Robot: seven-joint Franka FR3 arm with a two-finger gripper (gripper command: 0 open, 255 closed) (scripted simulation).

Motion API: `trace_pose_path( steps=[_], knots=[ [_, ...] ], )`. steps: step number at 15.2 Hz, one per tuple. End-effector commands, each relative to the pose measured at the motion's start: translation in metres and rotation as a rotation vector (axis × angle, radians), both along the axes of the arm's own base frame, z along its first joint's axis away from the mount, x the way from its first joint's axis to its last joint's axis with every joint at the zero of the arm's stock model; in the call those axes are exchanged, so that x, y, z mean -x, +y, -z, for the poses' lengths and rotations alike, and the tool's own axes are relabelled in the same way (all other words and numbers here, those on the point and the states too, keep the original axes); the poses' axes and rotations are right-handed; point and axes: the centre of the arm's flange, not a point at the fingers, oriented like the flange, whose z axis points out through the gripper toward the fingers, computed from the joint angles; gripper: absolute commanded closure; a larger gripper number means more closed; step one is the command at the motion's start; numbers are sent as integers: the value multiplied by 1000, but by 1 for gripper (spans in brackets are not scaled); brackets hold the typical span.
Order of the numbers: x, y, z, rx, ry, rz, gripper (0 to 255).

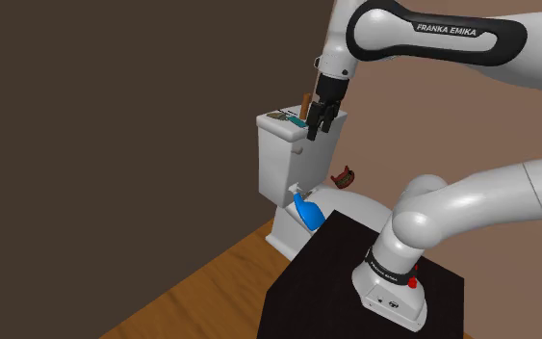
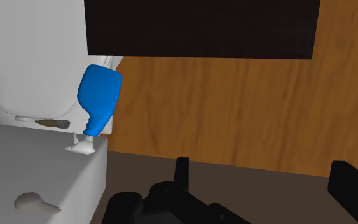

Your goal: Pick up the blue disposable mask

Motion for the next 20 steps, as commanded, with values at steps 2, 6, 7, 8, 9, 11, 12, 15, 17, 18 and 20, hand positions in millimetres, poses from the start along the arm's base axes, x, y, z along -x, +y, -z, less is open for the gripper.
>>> trace_pose_path(
  steps=[2,6,7,8,9,11,12,15,17,18,20],
  knots=[
    [-5,-11,3,4,-3,-15,0],
    [-25,-56,13,19,-15,-76,0],
    [-30,-67,16,22,-18,-92,0],
    [-36,-78,18,26,-21,-107,0],
    [-42,-89,21,30,-24,-122,0],
    [-54,-111,25,37,-30,-153,0],
    [-60,-121,28,41,-33,-168,0],
    [-80,-152,34,52,-42,-214,0],
    [-94,-173,38,60,-48,-245,0],
    [-102,-183,40,63,-51,-260,0],
    [-117,-203,43,71,-58,-291,0]
  ],
)
